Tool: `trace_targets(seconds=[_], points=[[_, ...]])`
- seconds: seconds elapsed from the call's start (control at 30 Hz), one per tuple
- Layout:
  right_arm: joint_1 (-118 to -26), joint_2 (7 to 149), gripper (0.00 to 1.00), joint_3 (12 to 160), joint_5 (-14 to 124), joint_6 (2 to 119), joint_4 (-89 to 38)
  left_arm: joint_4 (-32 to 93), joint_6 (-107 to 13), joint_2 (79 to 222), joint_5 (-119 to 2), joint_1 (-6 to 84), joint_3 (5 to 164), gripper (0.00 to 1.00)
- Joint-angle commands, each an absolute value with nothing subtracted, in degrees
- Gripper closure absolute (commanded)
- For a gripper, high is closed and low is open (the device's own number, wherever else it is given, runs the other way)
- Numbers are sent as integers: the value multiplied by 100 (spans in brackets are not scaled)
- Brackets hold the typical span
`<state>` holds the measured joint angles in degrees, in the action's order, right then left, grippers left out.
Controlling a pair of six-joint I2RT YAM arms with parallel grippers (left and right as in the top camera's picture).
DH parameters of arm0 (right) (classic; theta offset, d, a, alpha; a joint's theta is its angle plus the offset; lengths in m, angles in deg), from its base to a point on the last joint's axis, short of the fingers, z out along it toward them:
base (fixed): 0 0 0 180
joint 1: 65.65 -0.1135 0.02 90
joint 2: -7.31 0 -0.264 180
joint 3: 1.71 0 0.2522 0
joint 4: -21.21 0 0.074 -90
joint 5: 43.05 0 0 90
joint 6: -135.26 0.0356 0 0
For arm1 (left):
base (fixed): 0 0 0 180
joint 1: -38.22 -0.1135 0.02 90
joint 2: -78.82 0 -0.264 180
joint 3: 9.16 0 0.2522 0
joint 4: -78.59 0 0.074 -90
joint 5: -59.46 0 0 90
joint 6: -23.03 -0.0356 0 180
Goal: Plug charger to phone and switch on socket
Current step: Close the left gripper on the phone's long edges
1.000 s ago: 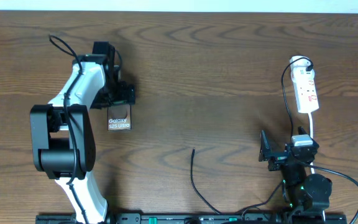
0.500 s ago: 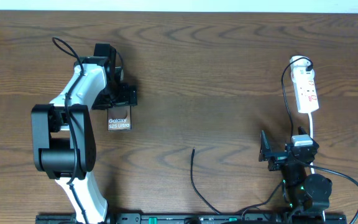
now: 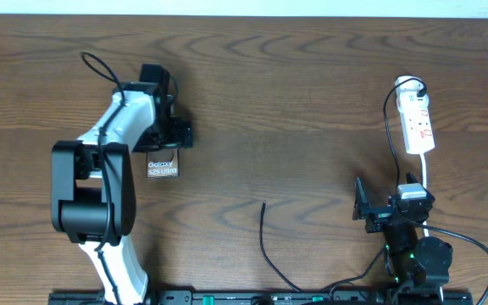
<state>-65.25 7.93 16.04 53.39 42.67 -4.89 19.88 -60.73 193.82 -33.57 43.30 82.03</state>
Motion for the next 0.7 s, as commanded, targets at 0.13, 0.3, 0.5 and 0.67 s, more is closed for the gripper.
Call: trace_targets(seconds=[0.13, 0.3, 0.5, 0.67], points=[[-6575, 760, 1, 1589, 5330, 4195, -505, 2025, -5937, 19454, -2874, 4391, 8157, 2], [-6575, 760, 1, 1589, 5330, 4195, -505, 2040, -5937, 19454, -2878, 4297, 8157, 2], [-6575, 760, 1, 1589, 5330, 4195, -505, 2060, -5937, 19454, -2894, 4289, 8157, 1], [-6575, 760, 1, 1589, 5330, 4195, -502, 2069, -5937, 19454, -3068, 4291, 8157, 1]])
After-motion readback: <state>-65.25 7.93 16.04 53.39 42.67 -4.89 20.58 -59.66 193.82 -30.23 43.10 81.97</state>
